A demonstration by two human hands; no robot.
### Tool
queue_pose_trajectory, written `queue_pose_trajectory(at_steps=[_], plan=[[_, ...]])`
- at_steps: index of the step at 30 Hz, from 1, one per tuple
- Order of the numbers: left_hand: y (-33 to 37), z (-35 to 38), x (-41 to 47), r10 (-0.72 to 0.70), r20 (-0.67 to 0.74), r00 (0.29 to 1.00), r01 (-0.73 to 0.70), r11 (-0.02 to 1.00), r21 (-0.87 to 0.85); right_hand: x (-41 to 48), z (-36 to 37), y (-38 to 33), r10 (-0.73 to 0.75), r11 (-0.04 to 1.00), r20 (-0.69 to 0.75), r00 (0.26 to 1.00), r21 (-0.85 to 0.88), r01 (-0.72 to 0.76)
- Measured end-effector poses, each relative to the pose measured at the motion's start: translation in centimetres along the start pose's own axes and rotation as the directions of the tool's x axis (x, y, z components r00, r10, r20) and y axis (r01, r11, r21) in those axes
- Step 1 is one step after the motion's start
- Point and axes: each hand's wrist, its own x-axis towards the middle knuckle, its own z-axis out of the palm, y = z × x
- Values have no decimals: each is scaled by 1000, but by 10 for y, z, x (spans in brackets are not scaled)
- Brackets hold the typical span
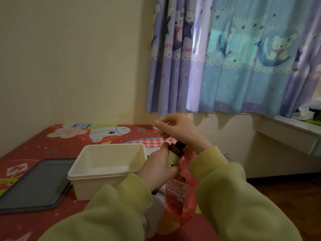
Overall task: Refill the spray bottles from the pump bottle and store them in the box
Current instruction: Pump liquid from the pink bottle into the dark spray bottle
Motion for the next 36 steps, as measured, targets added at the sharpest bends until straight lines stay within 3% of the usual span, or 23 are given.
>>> queue_pose_trajectory(at_steps=[7, 15, 24, 32, 36], plan=[[5, -4, 2, 22, -19, 1000, -22, 999, -38, 1, -13, -10, 15, 994, 37, 999, 109, -18], [-3, 0, 3, -2, -10, 1000, 2, 1000, 16, 0, -1, 4, 11, 1000, -9, 1000, 26, -11], [5, -10, 5, 36, -9, 999, -36, 999, 5, 2, -12, -16, 42, 998, 101, 994, 37, -46], [-3, 3, 3, 9, 10, 1000, -9, 1000, -12, -2, -2, 3, 7, 1000, 7, 1000, -6, -7], [-2, -2, 2, 0, 19, 1000, 0, 1000, 11, -2, 0, -1, 11, 998, 33, 999, -57, -9]])
